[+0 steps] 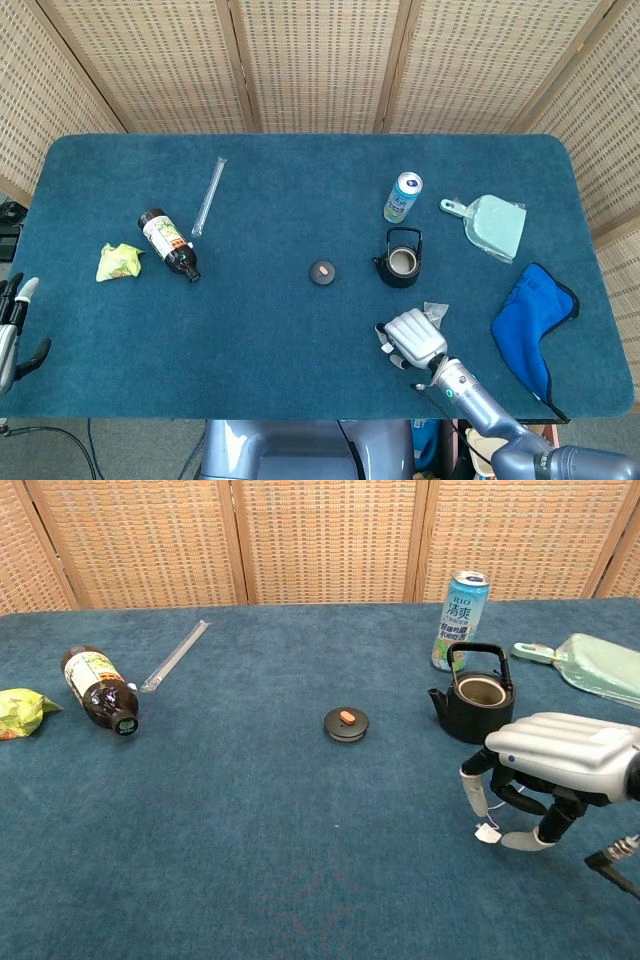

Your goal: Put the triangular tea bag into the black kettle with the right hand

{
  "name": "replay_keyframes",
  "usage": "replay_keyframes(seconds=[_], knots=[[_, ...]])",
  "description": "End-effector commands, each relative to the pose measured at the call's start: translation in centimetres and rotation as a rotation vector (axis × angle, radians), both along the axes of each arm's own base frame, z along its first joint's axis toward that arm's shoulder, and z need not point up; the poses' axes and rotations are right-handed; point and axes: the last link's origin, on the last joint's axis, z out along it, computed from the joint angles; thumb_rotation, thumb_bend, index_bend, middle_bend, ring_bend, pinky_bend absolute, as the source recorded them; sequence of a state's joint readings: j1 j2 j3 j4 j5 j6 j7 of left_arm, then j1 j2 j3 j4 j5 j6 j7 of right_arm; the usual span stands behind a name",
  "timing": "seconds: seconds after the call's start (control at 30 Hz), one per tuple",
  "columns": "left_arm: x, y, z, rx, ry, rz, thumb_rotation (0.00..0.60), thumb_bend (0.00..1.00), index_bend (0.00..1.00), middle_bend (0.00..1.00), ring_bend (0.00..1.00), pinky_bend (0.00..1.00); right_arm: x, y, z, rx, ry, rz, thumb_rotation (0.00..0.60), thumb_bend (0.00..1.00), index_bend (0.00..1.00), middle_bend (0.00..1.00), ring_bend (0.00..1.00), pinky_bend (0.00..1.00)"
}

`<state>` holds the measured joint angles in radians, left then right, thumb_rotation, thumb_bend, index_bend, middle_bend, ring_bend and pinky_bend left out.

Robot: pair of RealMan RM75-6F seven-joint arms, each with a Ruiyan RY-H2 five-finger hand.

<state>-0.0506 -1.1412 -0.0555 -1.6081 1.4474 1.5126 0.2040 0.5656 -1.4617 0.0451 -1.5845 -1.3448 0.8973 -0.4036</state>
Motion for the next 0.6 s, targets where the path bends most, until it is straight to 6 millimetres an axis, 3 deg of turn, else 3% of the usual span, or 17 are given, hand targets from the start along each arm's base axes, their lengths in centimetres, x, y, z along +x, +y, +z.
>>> replay_keyframes(seconds=[0.03, 0.6], knots=[[-0.03, -0.02, -0.03, -0.002, -0.001, 0.001, 0.6, 0.35, 0.0, 0.0, 0.0, 0.0, -0.04, -0.05, -0.16, -0.001, 0.005, 0.001, 0.6, 0.43, 0.54, 0.89, 0.9, 0.88], [-0.49, 0.03, -0.1, -0.005, -0.002, 0.021, 0.6, 0.35, 0.0, 0.0, 0.0, 0.0, -0.89, -0.44, -1.11, 0.002, 0.043, -0.022, 0.6, 0.43, 0.54, 0.89, 0.9, 0.88]])
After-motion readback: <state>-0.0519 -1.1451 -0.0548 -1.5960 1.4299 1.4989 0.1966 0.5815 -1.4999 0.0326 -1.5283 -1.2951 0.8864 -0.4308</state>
